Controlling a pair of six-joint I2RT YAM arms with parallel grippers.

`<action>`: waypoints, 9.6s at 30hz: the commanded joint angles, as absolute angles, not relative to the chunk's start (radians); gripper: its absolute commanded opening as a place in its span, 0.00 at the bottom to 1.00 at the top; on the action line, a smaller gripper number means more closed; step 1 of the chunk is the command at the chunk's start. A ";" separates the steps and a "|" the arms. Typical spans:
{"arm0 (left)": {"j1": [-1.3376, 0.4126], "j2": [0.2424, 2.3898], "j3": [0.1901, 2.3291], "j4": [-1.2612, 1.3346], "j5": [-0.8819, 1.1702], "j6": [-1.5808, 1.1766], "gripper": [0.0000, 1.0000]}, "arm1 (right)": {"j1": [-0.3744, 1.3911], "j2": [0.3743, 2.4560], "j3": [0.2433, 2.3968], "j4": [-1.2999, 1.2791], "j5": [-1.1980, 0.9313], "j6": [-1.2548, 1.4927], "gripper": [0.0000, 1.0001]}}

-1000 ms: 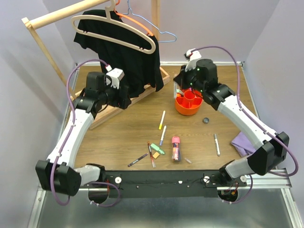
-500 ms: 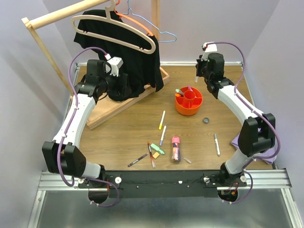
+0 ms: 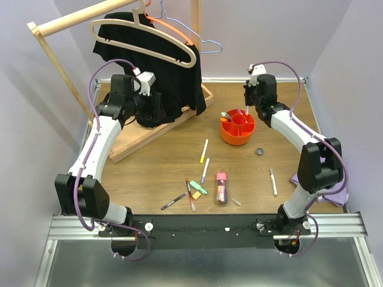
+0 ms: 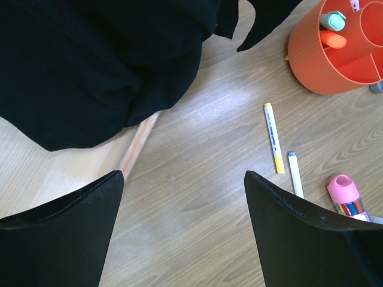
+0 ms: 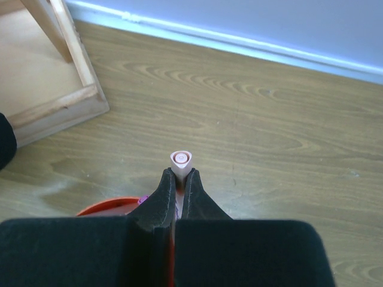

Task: Sort the stationery into containers
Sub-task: Place the pen in the storage box, then pick up the pen from the center of the board, then place the pen in the storage box, then pick up the pen from the center of the board, then place the pen in the storage box.

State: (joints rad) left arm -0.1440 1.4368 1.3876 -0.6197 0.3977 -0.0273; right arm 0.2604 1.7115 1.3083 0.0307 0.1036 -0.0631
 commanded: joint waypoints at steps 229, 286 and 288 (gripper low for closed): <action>0.109 1.005 1.085 -0.675 0.452 -0.071 0.94 | 0.876 2.029 1.424 -1.000 -0.367 -1.786 0.45; -0.124 1.371 1.394 -0.707 0.637 0.074 0.93 | 0.077 1.795 1.293 0.058 -0.552 -0.138 0.01; -0.129 1.382 1.405 -0.709 0.634 0.078 0.93 | 0.077 1.801 1.284 0.066 -0.548 -0.140 0.01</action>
